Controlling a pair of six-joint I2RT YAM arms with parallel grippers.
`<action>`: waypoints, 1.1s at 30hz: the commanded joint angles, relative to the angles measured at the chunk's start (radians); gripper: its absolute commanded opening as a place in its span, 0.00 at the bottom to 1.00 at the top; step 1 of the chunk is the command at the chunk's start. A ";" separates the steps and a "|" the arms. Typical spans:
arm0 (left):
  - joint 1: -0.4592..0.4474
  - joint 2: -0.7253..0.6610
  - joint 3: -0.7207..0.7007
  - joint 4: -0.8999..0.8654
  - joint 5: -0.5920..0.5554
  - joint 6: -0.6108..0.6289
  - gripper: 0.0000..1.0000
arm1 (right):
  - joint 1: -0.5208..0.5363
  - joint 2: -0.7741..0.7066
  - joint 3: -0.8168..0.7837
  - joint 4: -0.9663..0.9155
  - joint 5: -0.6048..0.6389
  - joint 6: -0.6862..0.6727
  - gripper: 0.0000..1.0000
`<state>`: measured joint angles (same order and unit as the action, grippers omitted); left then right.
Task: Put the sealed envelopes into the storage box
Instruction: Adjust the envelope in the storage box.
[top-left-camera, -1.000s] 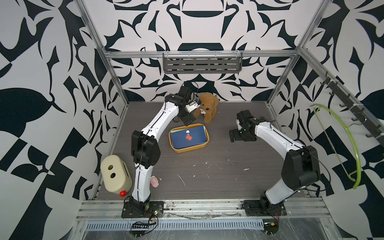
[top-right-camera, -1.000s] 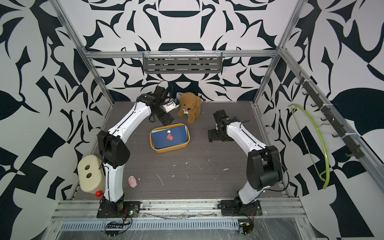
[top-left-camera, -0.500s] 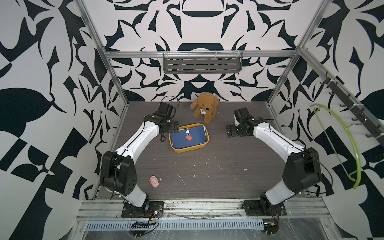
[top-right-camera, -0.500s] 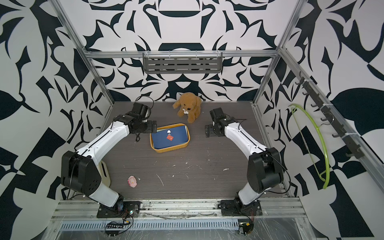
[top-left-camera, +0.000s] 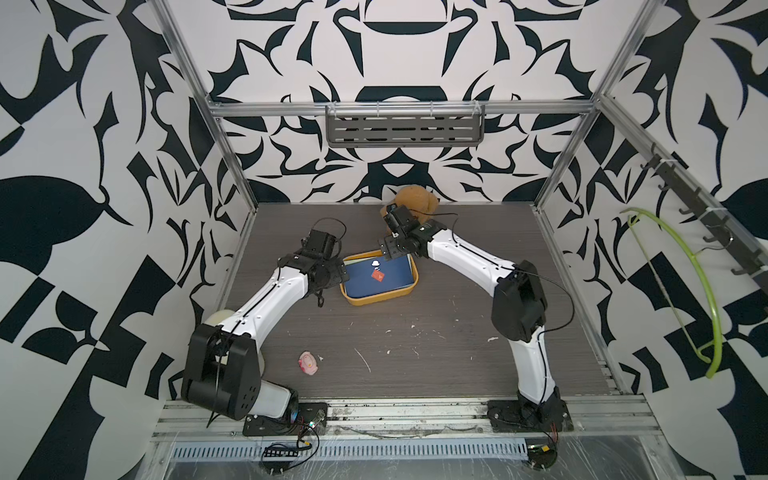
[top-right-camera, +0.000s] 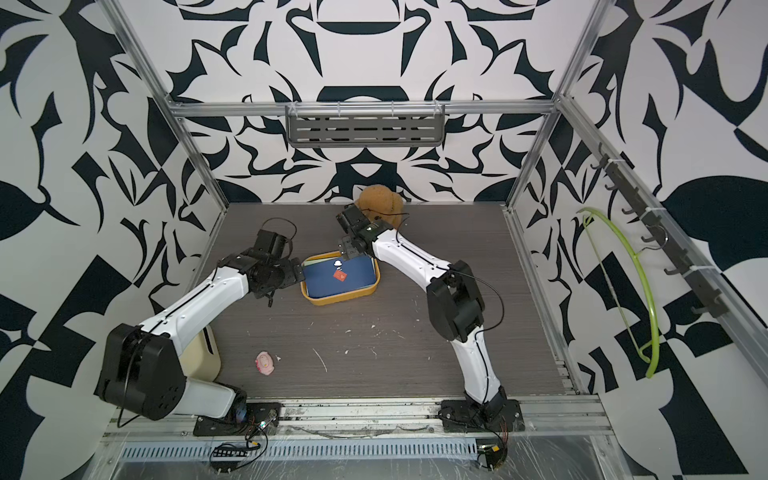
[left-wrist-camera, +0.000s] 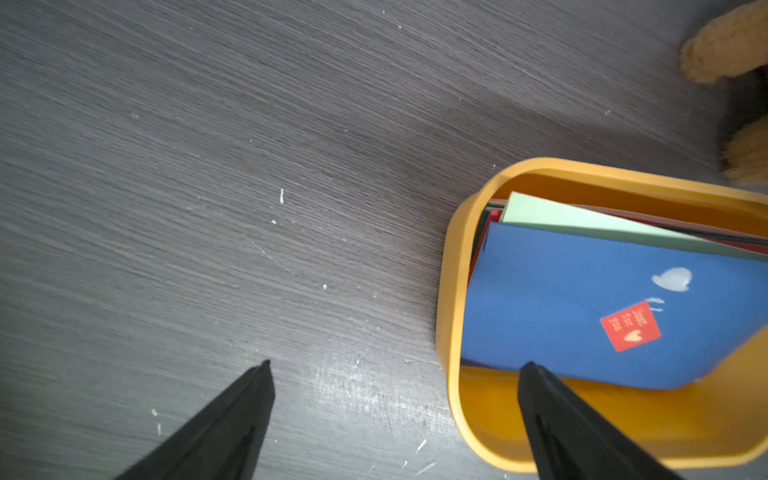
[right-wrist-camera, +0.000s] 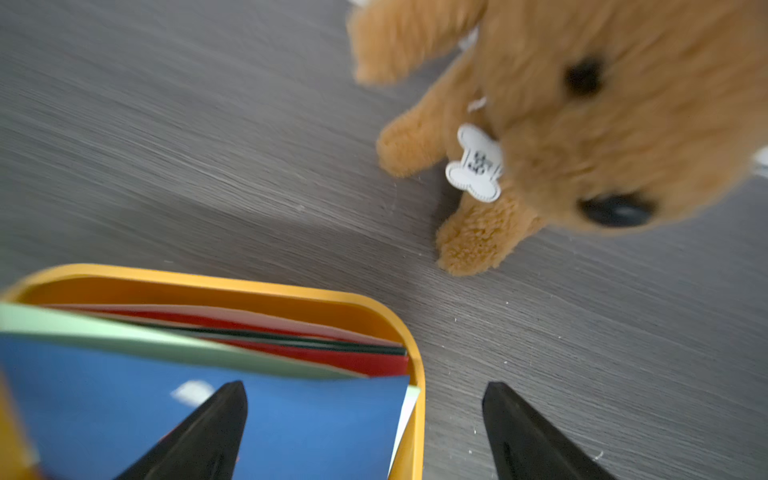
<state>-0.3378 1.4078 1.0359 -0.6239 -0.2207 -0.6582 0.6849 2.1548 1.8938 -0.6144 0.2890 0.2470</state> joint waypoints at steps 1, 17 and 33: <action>0.002 -0.050 -0.039 0.011 0.020 -0.029 0.99 | -0.008 -0.002 0.041 -0.006 0.057 0.037 0.95; 0.002 -0.061 -0.047 -0.006 0.027 -0.010 0.99 | -0.008 -0.031 0.034 0.042 0.058 0.120 0.94; 0.002 -0.078 -0.059 -0.008 0.036 -0.016 0.99 | -0.050 0.030 0.021 0.068 0.067 0.105 0.95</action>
<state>-0.3378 1.3392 0.9878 -0.6235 -0.1925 -0.6739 0.6441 2.1719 1.8809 -0.5556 0.3363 0.3489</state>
